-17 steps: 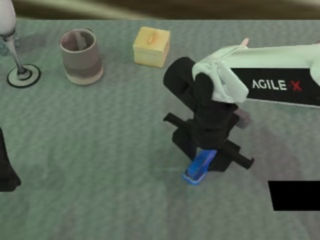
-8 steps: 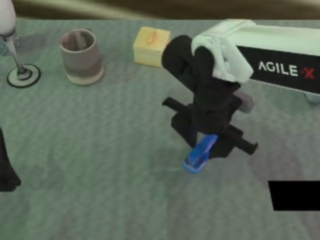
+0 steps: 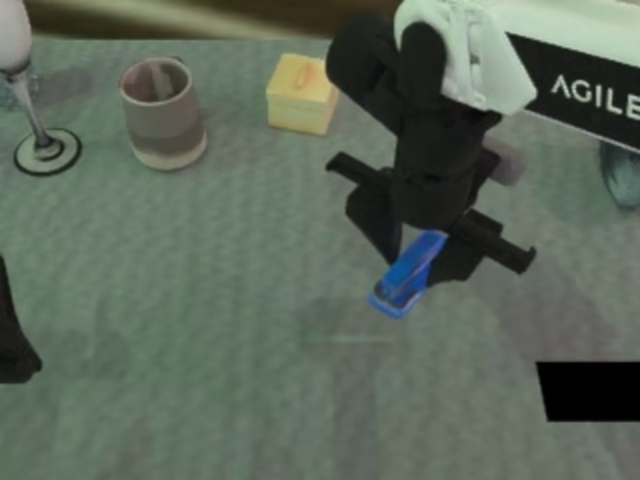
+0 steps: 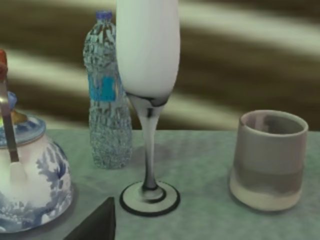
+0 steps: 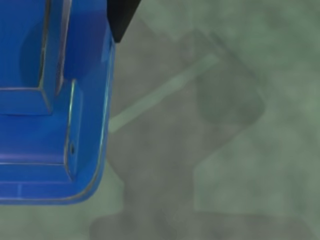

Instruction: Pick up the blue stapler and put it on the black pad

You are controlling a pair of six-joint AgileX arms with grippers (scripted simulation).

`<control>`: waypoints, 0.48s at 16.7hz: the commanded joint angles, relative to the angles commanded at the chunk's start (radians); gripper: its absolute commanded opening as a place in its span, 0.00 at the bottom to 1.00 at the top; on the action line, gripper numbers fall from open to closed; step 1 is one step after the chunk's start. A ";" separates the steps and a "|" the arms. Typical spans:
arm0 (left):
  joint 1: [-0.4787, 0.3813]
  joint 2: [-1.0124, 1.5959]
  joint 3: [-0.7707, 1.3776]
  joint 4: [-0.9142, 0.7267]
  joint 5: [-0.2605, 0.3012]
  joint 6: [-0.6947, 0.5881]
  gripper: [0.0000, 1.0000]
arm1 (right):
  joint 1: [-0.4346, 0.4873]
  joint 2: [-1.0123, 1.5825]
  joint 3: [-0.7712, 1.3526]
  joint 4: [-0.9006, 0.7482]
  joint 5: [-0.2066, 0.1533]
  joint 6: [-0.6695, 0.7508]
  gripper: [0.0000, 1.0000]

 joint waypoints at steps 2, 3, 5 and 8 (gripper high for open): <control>0.000 0.000 0.000 0.000 0.000 0.000 1.00 | -0.005 0.003 -0.002 0.003 0.000 0.002 0.00; 0.000 0.000 0.000 0.000 0.000 0.000 1.00 | -0.005 0.002 -0.004 0.001 -0.002 -0.008 0.00; 0.000 0.000 0.000 0.000 0.000 0.000 1.00 | -0.010 -0.007 -0.013 -0.010 -0.012 -0.058 0.00; 0.000 0.000 0.000 0.000 0.000 0.000 1.00 | -0.028 -0.036 -0.042 -0.037 -0.037 -0.211 0.00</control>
